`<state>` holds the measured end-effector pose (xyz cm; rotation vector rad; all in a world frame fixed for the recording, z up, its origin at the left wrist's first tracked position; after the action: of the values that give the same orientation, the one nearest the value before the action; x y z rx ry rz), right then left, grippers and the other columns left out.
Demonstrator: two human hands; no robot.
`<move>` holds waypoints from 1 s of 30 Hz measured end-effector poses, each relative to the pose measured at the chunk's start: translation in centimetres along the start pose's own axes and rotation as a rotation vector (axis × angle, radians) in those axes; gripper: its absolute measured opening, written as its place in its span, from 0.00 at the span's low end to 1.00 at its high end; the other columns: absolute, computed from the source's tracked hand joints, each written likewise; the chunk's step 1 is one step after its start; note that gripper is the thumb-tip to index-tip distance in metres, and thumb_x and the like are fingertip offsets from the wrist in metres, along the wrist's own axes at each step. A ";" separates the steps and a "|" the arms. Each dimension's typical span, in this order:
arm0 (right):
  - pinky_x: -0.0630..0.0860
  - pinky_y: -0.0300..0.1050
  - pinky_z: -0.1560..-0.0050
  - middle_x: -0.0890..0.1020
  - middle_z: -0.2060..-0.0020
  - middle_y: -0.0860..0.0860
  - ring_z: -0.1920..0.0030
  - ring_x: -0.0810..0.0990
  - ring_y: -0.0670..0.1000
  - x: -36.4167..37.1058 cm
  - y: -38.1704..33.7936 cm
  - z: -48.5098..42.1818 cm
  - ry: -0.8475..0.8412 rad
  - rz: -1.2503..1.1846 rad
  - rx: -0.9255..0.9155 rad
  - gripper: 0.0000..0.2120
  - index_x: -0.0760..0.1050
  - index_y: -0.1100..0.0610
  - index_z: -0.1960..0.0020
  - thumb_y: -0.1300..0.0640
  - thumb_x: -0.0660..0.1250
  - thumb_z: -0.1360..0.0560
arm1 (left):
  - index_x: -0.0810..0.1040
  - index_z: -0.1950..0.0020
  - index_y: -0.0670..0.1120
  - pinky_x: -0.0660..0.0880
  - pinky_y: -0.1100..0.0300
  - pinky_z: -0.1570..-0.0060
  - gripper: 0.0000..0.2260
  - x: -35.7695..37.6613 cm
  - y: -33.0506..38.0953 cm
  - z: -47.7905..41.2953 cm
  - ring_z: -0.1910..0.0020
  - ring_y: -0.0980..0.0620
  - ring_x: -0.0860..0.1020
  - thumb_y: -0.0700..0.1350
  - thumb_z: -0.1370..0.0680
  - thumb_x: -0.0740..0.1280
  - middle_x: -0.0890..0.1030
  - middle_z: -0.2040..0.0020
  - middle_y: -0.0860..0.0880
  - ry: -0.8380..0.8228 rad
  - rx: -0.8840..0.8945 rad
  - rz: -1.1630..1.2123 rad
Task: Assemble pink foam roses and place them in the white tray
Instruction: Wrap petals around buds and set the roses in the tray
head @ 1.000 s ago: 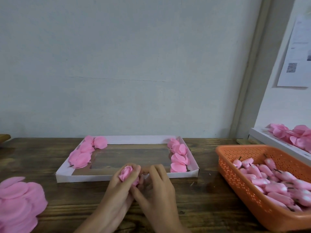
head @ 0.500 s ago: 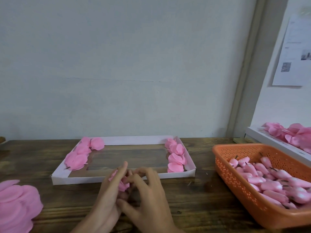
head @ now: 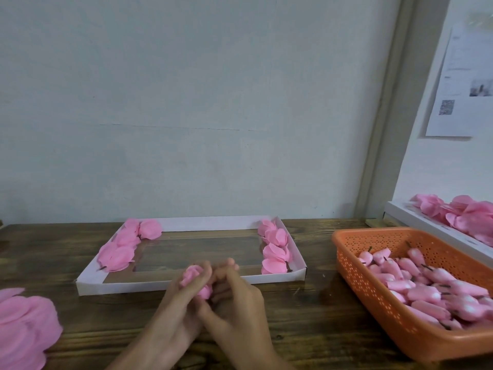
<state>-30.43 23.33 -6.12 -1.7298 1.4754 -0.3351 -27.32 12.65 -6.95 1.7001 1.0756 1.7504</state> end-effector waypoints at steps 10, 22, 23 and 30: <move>0.82 0.44 0.51 0.84 0.57 0.61 0.59 0.83 0.53 2.0 0.1 -0.6 -0.320 -0.810 0.443 0.14 0.72 0.79 0.40 0.70 0.68 0.21 | 0.87 0.46 0.44 0.83 0.52 0.46 0.22 -0.6 1.0 0.5 0.35 0.39 0.81 0.58 0.31 0.82 0.79 0.31 0.35 -0.198 -0.076 -0.125; 0.79 0.42 0.53 0.86 0.50 0.57 0.54 0.83 0.51 3.0 -0.1 -0.4 -0.336 -1.038 0.550 0.14 0.82 0.66 0.39 0.64 0.72 0.24 | 0.86 0.49 0.44 0.70 0.61 0.69 0.29 -1.0 0.5 0.1 0.56 0.46 0.81 0.68 0.33 0.77 0.85 0.46 0.37 0.047 0.062 -0.341; 0.80 0.42 0.52 0.86 0.48 0.58 0.53 0.83 0.52 3.0 -0.2 -0.4 -0.329 -1.013 0.531 0.15 0.81 0.66 0.36 0.66 0.71 0.23 | 0.85 0.47 0.43 0.70 0.62 0.71 0.30 -1.0 0.6 0.2 0.57 0.47 0.83 0.68 0.33 0.76 0.85 0.48 0.38 0.055 0.062 -0.349; 0.79 0.44 0.58 0.79 0.63 0.57 0.62 0.80 0.52 2.9 -0.1 -0.3 -0.336 -1.037 0.657 0.14 0.78 0.69 0.41 0.60 0.71 0.22 | 0.85 0.51 0.42 0.68 0.66 0.74 0.26 -1.2 0.6 0.2 0.47 0.40 0.72 0.62 0.36 0.83 0.83 0.43 0.33 0.020 0.012 -0.291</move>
<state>-29.71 20.58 -6.73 -1.7183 0.0791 -0.8865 -26.86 11.38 -7.19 1.4503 1.2730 1.5817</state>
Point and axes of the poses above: each hand's wrist, its own z-axis away from the middle knuckle, its own x-axis out of the palm, y = z × x, the point moved 5 cm from there along -z, towards the middle knuckle
